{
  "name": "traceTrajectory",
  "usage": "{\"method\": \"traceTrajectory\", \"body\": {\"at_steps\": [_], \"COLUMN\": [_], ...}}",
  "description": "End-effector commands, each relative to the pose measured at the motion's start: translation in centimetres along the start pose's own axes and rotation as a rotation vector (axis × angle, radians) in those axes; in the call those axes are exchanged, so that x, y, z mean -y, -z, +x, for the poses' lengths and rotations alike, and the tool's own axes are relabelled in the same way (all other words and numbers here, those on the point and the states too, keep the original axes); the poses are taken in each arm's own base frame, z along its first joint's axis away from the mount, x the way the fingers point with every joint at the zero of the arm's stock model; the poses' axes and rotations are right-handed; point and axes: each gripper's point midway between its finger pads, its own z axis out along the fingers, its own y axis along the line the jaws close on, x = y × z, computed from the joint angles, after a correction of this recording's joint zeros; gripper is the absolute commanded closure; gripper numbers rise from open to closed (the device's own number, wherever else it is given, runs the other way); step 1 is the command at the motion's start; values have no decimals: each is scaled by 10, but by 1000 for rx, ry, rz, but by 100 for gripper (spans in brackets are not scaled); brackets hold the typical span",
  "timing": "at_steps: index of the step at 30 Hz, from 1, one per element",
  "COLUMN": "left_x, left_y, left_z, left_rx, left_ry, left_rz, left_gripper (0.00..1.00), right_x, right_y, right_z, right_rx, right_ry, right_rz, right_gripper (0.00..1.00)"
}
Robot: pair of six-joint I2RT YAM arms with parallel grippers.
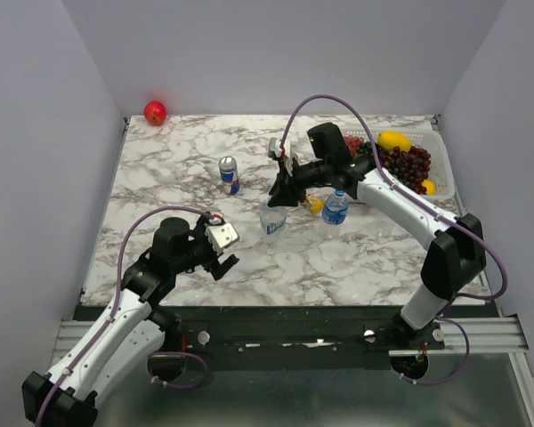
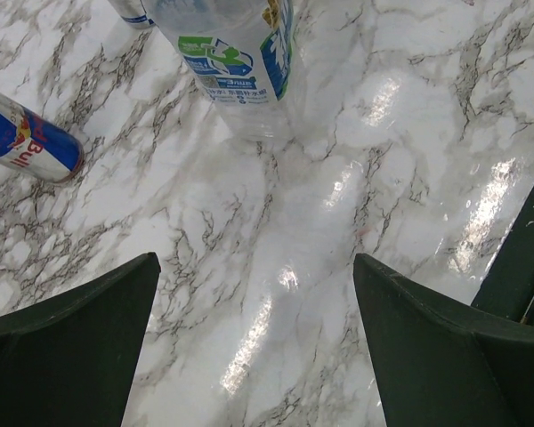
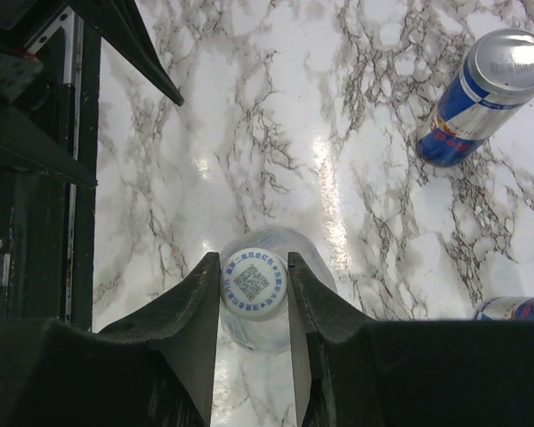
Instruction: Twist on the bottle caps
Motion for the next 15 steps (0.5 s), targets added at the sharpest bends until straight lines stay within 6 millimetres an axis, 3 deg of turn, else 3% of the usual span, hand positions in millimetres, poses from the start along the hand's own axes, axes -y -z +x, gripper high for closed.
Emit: {"method": "traceTrajectory", "body": {"at_steps": [1, 6, 15], "left_x": [-2, -1, -1], "left_y": [1, -3, -5], "left_z": [12, 13, 12], "left_rx": [-30, -25, -16], "left_ry": [30, 41, 45], "left_rz": [-25, -19, -10], "left_gripper": [1, 1, 1], "right_x": [6, 3, 0], "right_y": [-5, -4, -2], "right_z": [4, 8, 14], "right_rx": [26, 22, 14], "right_ry": [10, 10, 9], "right_rz": [-16, -14, -9], "right_gripper": [80, 59, 46]}}
